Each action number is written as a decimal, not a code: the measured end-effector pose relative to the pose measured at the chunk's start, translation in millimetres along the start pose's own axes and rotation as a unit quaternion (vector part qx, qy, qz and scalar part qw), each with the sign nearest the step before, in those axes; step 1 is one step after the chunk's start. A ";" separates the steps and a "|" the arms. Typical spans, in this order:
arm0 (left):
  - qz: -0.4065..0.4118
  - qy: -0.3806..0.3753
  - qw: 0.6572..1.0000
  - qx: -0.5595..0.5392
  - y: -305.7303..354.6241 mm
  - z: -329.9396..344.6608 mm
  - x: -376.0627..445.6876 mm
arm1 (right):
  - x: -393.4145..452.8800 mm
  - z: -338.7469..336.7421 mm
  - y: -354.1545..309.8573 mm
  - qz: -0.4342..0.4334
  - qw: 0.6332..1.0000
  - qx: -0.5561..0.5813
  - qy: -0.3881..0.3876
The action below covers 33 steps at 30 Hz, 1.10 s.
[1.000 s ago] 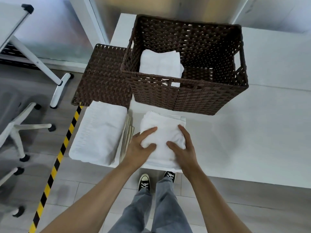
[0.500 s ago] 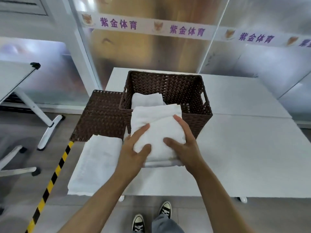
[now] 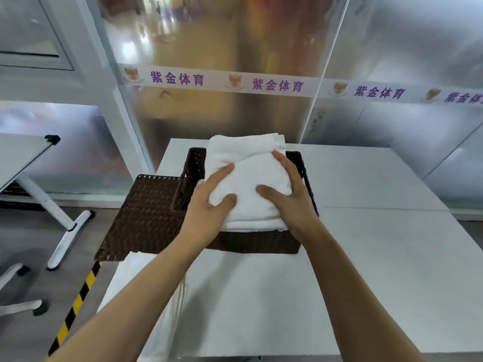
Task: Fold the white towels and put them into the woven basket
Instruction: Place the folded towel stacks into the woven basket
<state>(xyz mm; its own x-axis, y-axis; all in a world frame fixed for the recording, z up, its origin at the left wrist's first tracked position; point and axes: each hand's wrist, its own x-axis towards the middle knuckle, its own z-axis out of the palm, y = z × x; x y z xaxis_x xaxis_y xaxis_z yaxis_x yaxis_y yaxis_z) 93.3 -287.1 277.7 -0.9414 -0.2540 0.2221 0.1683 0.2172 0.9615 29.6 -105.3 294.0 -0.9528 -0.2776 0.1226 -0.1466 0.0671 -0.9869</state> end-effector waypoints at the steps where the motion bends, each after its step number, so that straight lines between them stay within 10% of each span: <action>1: 0.001 -0.003 1.000 0.001 1.0 4.8 13.5 | 13.0 -5.0 0.0 -0.001 1.000 0.000 0.001; 25: -0.270 -0.117 0.956 0.022 -184.4 106.4 174.6 | 183.1 -66.4 183.9 0.242 0.954 -0.171 -0.037; 33: -0.344 -0.338 0.821 0.306 -234.0 160.6 182.5 | 192.9 -49.4 228.0 0.277 0.744 -0.557 -0.243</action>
<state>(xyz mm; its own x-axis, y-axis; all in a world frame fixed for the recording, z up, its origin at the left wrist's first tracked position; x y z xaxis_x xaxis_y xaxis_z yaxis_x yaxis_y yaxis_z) -164.8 -232.9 67.3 -0.7340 0.0206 -0.6789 -0.4554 0.7266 0.5144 -200.8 -96.2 97.8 -0.7796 -0.2075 -0.5910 -0.1544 0.9781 -0.1396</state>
